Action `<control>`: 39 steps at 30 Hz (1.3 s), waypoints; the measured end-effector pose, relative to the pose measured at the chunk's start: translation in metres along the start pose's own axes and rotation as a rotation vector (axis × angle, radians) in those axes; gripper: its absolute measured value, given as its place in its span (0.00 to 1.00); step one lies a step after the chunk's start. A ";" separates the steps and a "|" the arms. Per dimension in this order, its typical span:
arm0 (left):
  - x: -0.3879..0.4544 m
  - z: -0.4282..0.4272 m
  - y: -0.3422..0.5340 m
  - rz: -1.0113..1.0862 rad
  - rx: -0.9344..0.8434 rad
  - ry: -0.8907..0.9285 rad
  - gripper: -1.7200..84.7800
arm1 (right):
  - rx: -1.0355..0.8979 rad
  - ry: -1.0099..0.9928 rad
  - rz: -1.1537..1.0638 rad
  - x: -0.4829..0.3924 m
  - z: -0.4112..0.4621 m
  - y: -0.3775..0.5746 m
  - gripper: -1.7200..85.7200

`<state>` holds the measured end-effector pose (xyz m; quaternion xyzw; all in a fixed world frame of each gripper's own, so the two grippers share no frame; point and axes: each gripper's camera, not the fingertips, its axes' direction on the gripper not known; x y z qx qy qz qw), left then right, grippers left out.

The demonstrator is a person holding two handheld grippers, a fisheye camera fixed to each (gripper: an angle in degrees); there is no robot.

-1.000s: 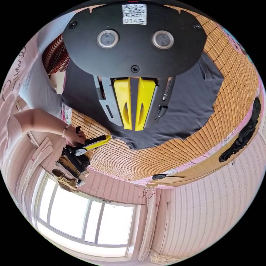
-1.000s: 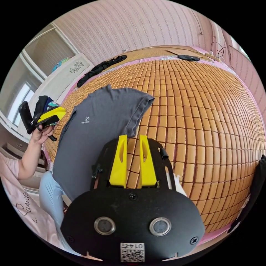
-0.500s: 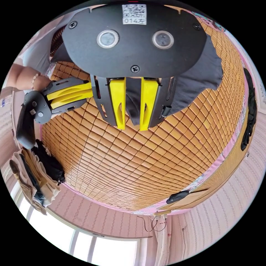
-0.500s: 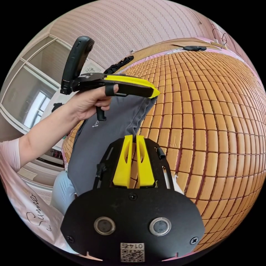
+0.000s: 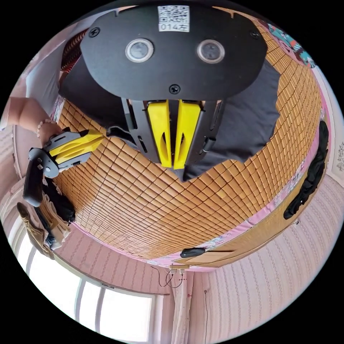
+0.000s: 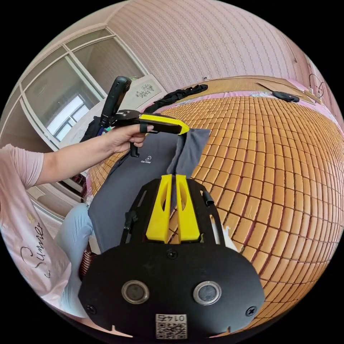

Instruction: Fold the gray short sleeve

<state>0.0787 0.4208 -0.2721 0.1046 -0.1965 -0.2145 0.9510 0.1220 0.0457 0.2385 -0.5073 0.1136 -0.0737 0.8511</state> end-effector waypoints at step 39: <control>-0.239 -0.082 0.256 -0.503 0.022 -0.093 0.03 | -0.318 0.298 -0.044 0.008 0.112 -0.173 0.03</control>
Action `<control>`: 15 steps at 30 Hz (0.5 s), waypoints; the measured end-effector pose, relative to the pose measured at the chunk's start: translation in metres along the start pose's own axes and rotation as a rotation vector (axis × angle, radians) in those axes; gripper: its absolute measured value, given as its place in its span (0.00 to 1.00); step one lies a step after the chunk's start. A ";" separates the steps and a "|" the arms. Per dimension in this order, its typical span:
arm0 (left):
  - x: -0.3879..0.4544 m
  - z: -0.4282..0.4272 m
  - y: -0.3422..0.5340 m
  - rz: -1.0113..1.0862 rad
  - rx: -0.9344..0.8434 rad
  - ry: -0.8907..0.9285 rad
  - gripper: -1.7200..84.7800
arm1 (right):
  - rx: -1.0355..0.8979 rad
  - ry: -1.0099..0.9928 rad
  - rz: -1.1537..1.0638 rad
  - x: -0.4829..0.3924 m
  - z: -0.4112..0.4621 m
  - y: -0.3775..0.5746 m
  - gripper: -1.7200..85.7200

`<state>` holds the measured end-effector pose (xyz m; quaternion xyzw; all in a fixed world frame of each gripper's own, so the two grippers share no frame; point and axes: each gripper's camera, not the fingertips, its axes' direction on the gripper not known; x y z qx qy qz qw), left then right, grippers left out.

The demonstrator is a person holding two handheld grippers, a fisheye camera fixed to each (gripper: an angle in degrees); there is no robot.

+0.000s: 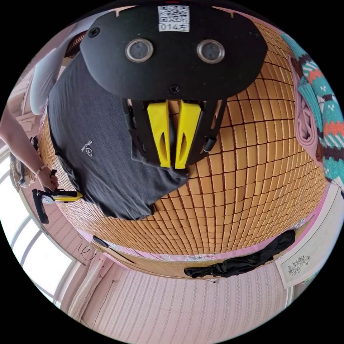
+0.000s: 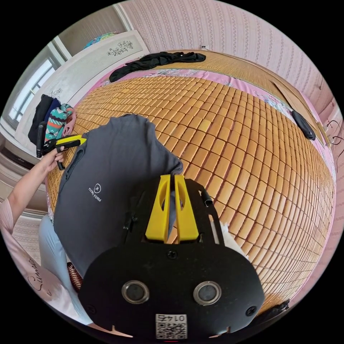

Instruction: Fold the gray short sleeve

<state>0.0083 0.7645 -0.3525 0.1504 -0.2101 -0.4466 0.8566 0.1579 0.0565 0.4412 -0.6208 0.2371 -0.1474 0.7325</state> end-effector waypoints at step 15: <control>-0.003 -0.038 -0.056 -0.077 0.215 -0.016 0.01 | 0.251 -0.113 0.362 0.068 -0.066 -0.015 0.02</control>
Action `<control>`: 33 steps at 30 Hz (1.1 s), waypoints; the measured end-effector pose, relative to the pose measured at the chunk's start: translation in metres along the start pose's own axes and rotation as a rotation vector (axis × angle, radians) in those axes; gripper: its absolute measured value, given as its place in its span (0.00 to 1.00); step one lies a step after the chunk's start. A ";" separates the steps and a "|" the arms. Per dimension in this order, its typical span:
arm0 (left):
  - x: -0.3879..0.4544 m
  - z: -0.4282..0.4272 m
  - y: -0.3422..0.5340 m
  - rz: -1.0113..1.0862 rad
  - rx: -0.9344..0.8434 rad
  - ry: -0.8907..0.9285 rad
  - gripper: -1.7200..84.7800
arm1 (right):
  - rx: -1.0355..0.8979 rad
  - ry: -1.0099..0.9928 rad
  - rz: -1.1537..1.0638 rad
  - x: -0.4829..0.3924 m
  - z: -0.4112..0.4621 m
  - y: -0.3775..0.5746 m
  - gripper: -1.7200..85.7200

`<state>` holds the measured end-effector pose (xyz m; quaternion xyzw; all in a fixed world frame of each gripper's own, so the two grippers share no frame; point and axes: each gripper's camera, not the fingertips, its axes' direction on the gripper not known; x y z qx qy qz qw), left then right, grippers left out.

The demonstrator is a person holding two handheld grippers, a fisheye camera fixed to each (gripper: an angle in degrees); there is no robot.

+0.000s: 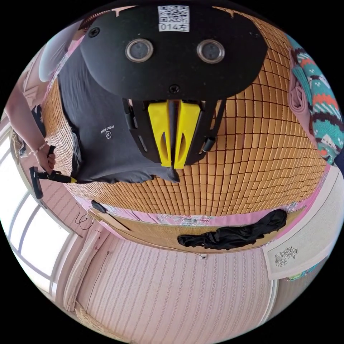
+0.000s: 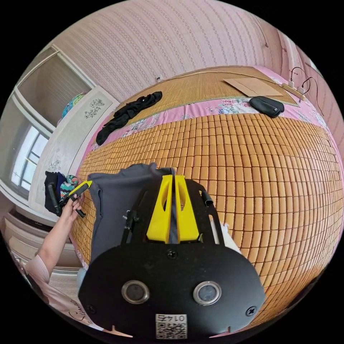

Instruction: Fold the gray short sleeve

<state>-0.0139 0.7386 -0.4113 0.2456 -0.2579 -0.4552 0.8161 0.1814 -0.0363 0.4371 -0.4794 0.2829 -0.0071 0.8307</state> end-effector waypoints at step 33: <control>0.035 -0.124 0.185 0.128 -0.126 0.176 0.04 | -0.143 -0.099 -0.250 -0.051 -0.003 0.237 0.08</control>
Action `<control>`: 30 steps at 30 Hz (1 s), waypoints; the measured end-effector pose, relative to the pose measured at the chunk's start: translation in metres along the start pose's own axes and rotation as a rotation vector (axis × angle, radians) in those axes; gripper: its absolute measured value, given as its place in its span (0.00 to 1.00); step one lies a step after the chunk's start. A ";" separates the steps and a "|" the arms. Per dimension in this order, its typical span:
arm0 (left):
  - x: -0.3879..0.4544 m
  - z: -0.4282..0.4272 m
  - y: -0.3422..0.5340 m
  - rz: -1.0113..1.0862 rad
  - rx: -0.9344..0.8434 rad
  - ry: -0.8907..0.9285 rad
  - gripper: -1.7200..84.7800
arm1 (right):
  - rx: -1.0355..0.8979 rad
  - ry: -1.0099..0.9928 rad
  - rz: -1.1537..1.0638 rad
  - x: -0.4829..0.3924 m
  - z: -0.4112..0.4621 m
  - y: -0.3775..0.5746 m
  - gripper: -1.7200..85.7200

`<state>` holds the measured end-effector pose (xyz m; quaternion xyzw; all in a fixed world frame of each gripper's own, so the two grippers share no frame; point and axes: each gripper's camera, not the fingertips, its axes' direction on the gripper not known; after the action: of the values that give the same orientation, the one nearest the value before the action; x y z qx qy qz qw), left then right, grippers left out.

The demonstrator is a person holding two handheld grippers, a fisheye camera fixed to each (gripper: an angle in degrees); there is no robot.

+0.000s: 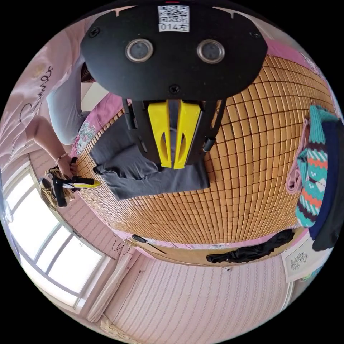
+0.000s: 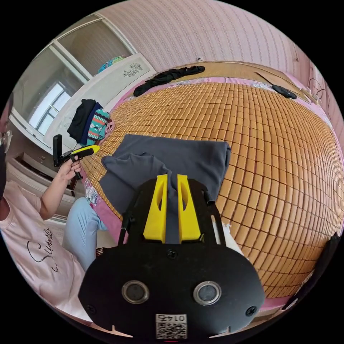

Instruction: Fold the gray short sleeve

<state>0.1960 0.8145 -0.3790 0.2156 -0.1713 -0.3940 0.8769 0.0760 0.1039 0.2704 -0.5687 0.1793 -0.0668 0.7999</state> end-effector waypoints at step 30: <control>0.082 0.051 0.105 0.009 -0.166 0.146 0.09 | -0.280 -0.124 -0.256 -0.078 0.088 0.056 0.09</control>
<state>0.2885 0.8022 -0.2707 0.1695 -0.0747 -0.3864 0.9035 0.0298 0.2255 0.2603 -0.6956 0.0635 -0.1072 0.7075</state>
